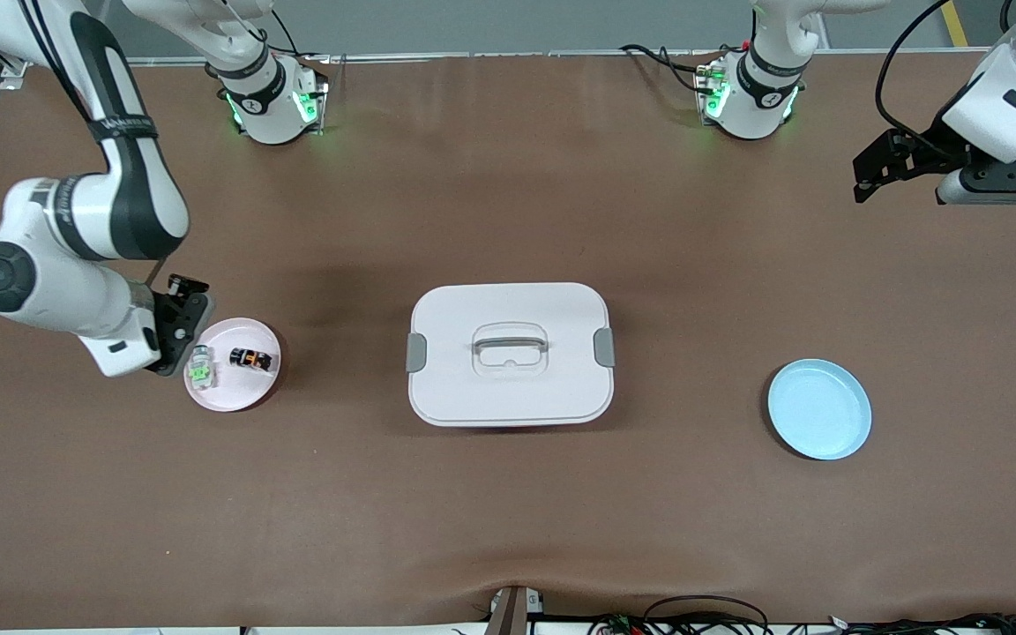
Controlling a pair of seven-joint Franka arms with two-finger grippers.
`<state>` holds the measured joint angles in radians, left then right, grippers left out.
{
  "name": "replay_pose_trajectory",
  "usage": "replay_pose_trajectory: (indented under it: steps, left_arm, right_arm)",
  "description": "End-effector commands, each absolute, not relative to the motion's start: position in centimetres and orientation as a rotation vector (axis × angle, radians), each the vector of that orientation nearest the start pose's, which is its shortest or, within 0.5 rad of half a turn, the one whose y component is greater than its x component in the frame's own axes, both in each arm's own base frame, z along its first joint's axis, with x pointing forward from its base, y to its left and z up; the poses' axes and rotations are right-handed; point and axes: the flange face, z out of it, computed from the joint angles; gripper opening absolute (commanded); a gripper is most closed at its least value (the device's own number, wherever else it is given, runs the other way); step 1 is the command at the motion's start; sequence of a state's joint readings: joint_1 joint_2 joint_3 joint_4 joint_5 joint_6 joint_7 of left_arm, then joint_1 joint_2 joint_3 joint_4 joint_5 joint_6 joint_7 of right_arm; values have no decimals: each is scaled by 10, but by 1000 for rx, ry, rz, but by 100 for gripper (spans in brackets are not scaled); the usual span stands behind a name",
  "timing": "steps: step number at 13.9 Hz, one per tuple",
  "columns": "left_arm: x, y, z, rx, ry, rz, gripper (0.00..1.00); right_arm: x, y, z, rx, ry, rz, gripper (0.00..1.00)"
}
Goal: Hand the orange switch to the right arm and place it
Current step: 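Open the right gripper and raise it away from the plate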
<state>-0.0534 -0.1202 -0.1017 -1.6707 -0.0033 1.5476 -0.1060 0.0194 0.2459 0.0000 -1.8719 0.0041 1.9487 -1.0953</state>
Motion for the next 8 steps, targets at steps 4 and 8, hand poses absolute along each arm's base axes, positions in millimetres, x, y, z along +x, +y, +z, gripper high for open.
replay_pose_trajectory:
  steps: [4,8]
  left_arm:
    - [506,-83,645,-3136,103,-14,100]
    - [506,-83,646,-3136,100,-17,100]
  right_arm:
    - [594,-28,447,-2782,-1249,215,100]
    - [591,-40,481,-2945,-940,142,100]
